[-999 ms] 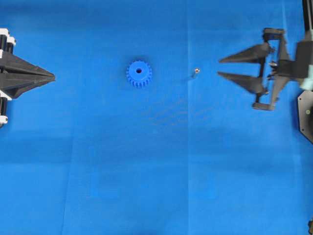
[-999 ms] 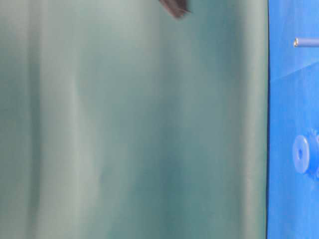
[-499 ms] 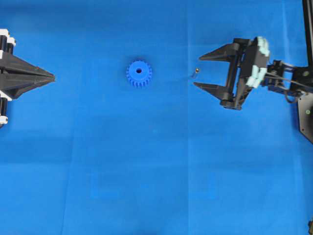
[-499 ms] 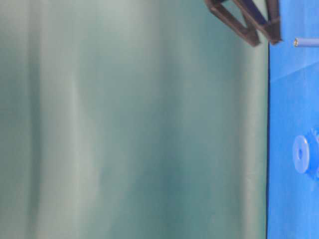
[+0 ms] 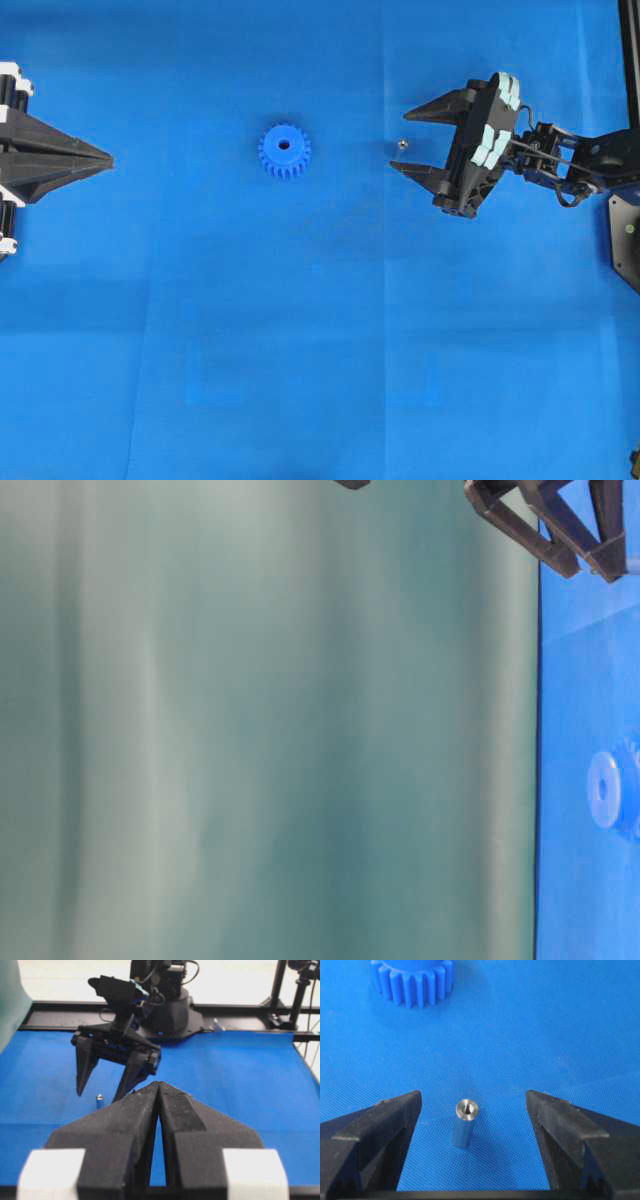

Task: Insert the shaft placed at a random location into the center hole of the small gear at another random location.
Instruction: 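Close the right gripper around the silver shaft and lift it, then carry the held shaft left over the blue gear's center hole, then align the shaft above the gear hole and lower it in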

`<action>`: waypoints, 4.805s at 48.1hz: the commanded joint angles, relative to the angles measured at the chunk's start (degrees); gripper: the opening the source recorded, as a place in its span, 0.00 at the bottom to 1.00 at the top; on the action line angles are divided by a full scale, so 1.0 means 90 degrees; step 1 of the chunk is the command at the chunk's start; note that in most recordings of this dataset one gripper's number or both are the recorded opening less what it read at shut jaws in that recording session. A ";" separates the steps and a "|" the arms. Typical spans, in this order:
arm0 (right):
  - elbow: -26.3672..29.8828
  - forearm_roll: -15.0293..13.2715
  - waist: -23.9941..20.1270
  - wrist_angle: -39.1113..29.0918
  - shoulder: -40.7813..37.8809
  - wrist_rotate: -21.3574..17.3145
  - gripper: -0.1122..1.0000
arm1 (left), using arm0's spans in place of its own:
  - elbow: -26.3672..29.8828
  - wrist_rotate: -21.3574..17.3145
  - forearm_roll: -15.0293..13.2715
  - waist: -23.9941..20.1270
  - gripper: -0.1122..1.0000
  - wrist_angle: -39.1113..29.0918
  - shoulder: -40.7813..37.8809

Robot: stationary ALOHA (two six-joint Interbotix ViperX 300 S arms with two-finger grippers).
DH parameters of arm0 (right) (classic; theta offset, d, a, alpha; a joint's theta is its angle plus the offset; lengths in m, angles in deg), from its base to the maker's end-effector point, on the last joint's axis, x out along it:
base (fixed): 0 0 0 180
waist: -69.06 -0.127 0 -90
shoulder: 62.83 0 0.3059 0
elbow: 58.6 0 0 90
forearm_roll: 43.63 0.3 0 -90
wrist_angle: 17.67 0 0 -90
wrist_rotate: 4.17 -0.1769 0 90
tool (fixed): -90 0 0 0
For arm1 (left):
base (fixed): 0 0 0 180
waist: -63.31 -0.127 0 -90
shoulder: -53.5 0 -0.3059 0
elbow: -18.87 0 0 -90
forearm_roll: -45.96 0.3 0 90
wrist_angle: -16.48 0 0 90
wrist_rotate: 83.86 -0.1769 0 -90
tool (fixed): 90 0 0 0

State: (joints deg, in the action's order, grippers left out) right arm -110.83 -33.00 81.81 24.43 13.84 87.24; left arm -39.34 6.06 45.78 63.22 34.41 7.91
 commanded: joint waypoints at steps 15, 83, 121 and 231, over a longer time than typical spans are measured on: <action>0.0068 -0.0049 -0.0117 -0.0049 -0.0010 -0.0010 0.42 | 0.0068 0.0000 0.0010 0.0000 0.10 0.0059 -0.0020; 0.1123 -0.0088 -0.0313 -0.1660 0.0830 0.0146 0.14 | 0.0068 0.0000 0.0010 0.0000 0.10 0.0049 0.0029; 0.3516 -0.0518 -0.0410 -0.2656 -0.0605 0.0166 0.14 | 0.0068 0.0000 0.0010 0.0000 0.10 0.0059 0.0029; 0.3389 -0.0596 -0.0273 -0.2246 -0.1045 0.0264 0.14 | 0.0029 0.0029 0.0010 0.0000 0.10 0.0049 0.0029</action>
State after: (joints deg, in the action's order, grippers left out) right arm -80.77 -38.54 79.26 3.60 3.46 89.52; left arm -39.60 6.23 45.78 63.22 34.41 8.44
